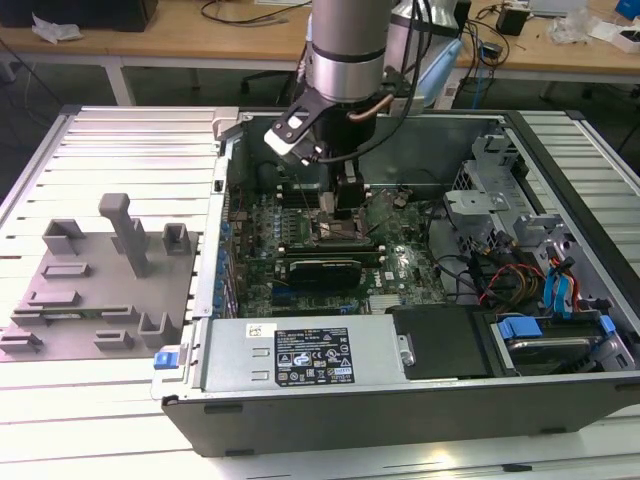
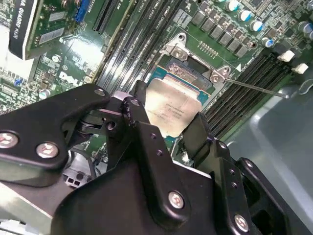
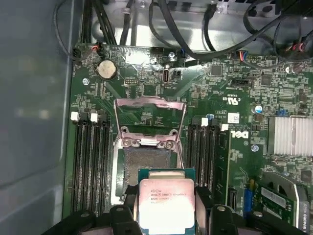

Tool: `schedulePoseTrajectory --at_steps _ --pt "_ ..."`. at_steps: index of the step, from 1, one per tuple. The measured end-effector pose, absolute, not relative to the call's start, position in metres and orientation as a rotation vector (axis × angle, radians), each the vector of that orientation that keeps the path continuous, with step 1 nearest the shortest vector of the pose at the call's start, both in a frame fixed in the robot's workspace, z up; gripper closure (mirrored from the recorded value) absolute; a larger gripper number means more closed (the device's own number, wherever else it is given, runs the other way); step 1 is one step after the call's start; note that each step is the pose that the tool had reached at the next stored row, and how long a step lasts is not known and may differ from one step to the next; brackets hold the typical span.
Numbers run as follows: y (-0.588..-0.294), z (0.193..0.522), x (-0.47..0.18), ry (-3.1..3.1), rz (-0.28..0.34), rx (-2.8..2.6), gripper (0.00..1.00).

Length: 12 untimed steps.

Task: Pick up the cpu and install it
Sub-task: 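Place the cpu into insertion slot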

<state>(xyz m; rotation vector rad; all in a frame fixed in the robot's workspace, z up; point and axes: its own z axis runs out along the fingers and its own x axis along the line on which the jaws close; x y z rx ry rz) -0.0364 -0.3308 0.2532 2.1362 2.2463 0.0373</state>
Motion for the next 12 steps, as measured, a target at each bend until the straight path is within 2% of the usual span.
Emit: schedulePoseTrajectory --at_steps 2,12 --pt "-0.324 0.236 -0.037 2.215 0.059 2.146 0.45" --pt "-0.320 0.221 -0.037 2.207 0.059 2.154 0.45"
